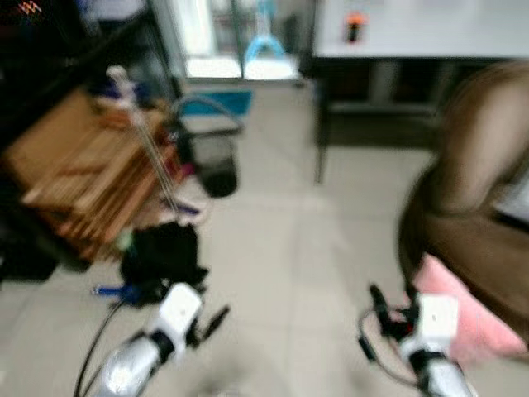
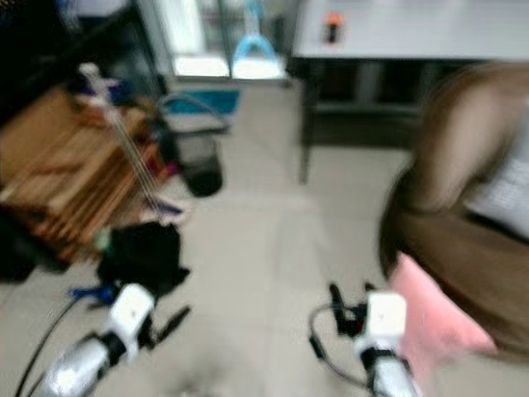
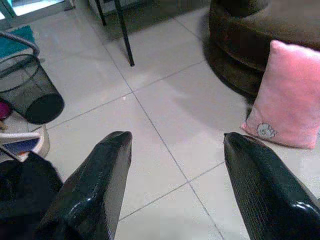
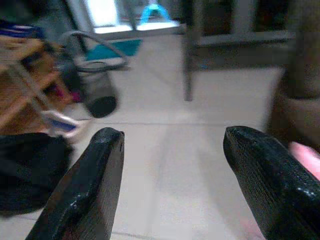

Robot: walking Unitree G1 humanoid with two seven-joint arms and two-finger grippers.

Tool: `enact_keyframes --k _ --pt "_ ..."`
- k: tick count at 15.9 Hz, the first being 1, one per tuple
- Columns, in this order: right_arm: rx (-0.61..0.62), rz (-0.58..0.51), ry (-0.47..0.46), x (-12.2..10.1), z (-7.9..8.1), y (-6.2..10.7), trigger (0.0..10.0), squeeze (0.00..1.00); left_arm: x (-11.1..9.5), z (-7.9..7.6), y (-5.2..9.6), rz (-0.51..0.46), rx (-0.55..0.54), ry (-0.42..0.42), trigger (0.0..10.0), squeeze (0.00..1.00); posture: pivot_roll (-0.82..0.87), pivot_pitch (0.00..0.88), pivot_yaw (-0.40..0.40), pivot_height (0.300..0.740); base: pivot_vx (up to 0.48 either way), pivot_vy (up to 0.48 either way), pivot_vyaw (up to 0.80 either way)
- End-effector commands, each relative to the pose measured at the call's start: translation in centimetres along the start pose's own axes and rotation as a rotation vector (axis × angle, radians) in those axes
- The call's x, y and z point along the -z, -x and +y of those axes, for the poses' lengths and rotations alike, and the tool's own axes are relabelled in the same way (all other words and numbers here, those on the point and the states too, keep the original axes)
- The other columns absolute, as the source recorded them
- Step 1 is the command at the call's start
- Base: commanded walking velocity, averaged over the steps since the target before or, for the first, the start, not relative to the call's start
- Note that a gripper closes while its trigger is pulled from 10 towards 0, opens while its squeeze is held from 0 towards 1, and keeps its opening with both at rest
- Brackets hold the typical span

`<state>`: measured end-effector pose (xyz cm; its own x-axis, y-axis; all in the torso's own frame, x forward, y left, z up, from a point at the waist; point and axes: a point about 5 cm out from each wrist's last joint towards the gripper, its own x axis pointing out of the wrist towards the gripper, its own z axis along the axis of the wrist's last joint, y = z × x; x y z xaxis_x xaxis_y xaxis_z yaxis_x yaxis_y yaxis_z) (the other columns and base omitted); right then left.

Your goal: Move the pillow to the sofa from floor

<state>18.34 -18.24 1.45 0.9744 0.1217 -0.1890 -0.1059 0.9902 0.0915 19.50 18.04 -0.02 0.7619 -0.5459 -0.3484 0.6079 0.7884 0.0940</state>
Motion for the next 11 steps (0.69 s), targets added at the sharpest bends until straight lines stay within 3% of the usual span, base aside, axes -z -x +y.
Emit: enact_keyframes --k 1,3,4,5,8,9,11 --pt "-0.042 0.0 -0.004 0.0 0.2 0.3 10.0 0.0 0.1 1.2 1.0 -0.016 -0.03 0.013 10.0 0.0 -0.02 0.022 0.064 0.74 0.454 0.0 0.0" --pt "-0.041 -0.028 -0.011 -0.5 -0.1 0.5 10.0 0.0 -0.1 4.4 2.4 -0.045 -0.121 0.096 10.0 0.0 -0.02 0.01 0.067 0.74 0.452 0.0 0.0" --pt "-0.049 -0.045 0.018 -1.0 0.0 0.7 10.0 0.0 -0.6 7.1 2.7 -0.071 -0.173 0.109 10.0 0.0 -0.01 0.001 0.064 0.74 0.45 0.0 0.0" --pt "-0.054 -0.056 0.019 -1.2 0.2 0.7 10.0 0.0 -0.6 8.4 2.6 -0.066 -0.187 0.105 10.0 0.0 -0.01 0.0 0.067 0.74 0.45 0.0 0.0" --pt "-0.056 -0.065 0.024 -1.3 0.7 0.6 10.0 0.0 0.1 10.2 2.7 0.003 -0.235 0.126 10.0 0.0 -0.02 0.0 0.075 0.74 0.447 0.0 0.0" --pt "-0.06 -0.064 0.008 -1.3 1.6 0.5 10.0 0.0 1.3 10.4 2.8 0.084 -0.273 0.166 10.0 0.0 -0.03 0.0 0.082 0.74 0.45 0.0 -0.54" --pt "-0.071 -0.067 0.008 -1.8 2.9 0.3 10.0 0.0 2.2 9.8 2.5 0.132 -0.274 0.186 10.0 0.0 -0.03 0.0 0.088 0.74 0.465 0.0 -0.54"
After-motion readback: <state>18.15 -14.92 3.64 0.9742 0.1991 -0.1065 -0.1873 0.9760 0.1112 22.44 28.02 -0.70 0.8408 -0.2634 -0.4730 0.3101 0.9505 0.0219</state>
